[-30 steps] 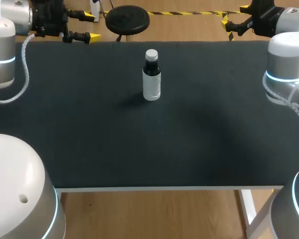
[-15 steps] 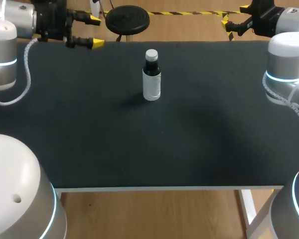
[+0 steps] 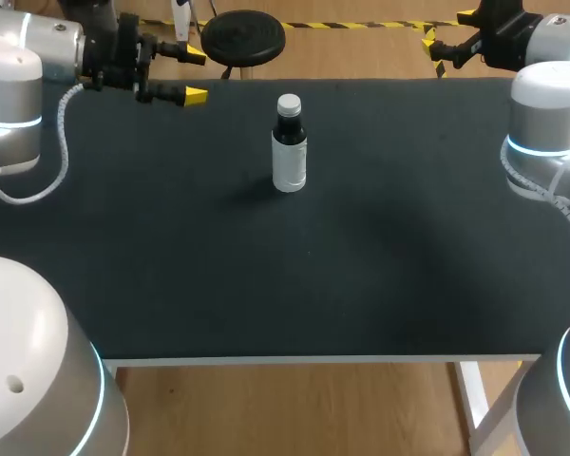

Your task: Unscrew the bottle cap

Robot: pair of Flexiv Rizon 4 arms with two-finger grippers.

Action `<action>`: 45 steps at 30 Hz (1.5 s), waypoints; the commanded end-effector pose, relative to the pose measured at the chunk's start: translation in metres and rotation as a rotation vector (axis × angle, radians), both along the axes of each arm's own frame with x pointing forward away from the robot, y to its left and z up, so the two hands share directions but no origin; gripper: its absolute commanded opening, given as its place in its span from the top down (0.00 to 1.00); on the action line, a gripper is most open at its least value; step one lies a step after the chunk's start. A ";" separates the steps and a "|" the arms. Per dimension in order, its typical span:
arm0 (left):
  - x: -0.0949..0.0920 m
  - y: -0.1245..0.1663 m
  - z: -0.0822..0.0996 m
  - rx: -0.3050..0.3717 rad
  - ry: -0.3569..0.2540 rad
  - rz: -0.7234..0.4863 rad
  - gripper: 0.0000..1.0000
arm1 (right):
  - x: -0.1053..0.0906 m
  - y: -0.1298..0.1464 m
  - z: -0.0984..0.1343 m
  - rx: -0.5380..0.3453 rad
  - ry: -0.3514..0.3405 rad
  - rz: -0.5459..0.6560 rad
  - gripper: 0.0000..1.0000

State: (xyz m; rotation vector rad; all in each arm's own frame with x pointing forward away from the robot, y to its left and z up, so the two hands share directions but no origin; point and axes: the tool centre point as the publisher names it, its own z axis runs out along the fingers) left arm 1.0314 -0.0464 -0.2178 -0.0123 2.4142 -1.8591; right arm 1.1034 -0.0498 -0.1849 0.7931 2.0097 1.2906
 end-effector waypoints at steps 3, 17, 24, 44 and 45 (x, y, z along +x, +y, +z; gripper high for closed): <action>-0.007 -0.007 -0.011 0.003 0.000 -0.031 0.00 | 0.001 0.000 0.000 -0.002 0.002 0.001 0.00; -0.016 -0.050 -0.031 0.069 0.034 -0.116 0.00 | 0.001 0.000 0.000 -0.002 0.002 0.001 0.00; -0.015 -0.057 -0.041 0.089 0.041 -0.124 0.00 | 0.001 0.000 0.000 -0.002 0.002 0.001 0.00; -0.018 -0.081 -0.052 0.112 0.093 -0.164 0.00 | 0.001 0.000 0.000 -0.002 0.002 0.001 0.00; -0.018 -0.082 -0.053 0.125 0.090 -0.151 0.00 | 0.001 0.000 0.000 -0.002 0.002 0.001 0.00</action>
